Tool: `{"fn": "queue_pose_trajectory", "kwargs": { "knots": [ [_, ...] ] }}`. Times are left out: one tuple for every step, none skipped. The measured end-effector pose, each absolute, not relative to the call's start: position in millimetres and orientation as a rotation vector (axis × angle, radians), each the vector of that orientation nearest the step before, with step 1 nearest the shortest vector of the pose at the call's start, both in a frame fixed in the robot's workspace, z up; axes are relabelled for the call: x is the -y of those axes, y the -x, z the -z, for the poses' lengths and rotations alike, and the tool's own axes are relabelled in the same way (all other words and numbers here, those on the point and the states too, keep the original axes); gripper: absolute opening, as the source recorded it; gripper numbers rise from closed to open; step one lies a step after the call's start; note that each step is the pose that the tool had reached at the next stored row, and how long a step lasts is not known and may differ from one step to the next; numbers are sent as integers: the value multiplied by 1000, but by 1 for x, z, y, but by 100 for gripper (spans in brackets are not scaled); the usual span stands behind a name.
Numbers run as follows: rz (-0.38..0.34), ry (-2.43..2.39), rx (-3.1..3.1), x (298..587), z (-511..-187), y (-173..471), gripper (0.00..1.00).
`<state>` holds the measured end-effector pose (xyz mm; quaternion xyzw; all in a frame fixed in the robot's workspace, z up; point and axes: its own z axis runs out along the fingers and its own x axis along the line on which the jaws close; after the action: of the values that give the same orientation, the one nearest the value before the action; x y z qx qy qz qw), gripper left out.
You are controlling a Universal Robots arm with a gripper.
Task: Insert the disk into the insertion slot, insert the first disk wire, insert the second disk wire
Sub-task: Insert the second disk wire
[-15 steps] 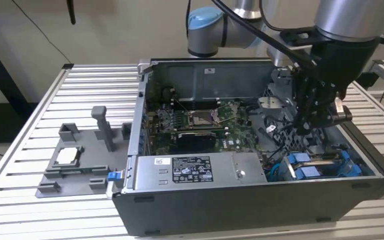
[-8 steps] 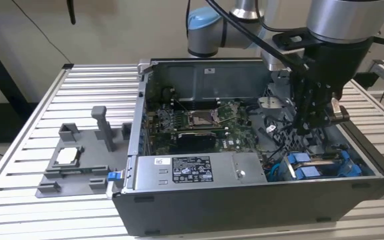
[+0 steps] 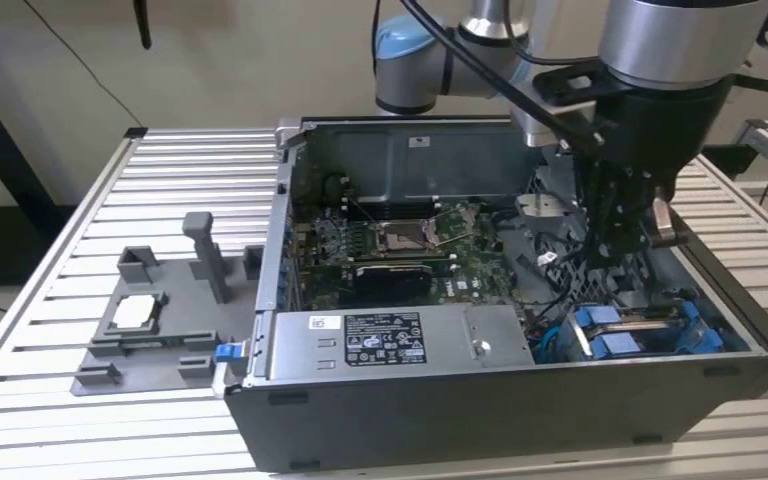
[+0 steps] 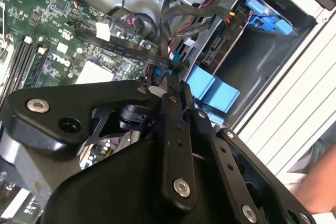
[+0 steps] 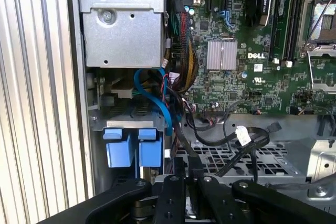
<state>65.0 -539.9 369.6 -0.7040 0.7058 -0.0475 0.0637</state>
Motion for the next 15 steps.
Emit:
{"fn": "queue_pose_trajectory", "kwargs": {
  "knots": [
    [144,2126,-2131,540,-369,-65,16],
    [145,2126,-2130,540,-369,-65,16],
    [145,2127,-2130,540,-369,-65,16],
    [145,2127,-2129,540,-369,-65,16],
    [145,2127,-2129,540,-369,-65,16],
    [144,2127,-2129,540,-369,-65,15],
    [145,2127,-2129,540,-369,-65,15],
    [144,2127,-2129,540,-368,-65,10],
    [145,2127,-2129,541,-368,-66,10],
    [145,2127,-2130,541,-368,-66,10],
    [145,2127,-2130,541,-368,-66,10],
    [145,2127,-2129,541,-368,-66,10],
    [145,2129,-2127,541,-368,-66,10],
    [144,2129,-2127,541,-368,-66,10],
    [144,2129,-2127,541,-368,-66,10]
  ]
}}
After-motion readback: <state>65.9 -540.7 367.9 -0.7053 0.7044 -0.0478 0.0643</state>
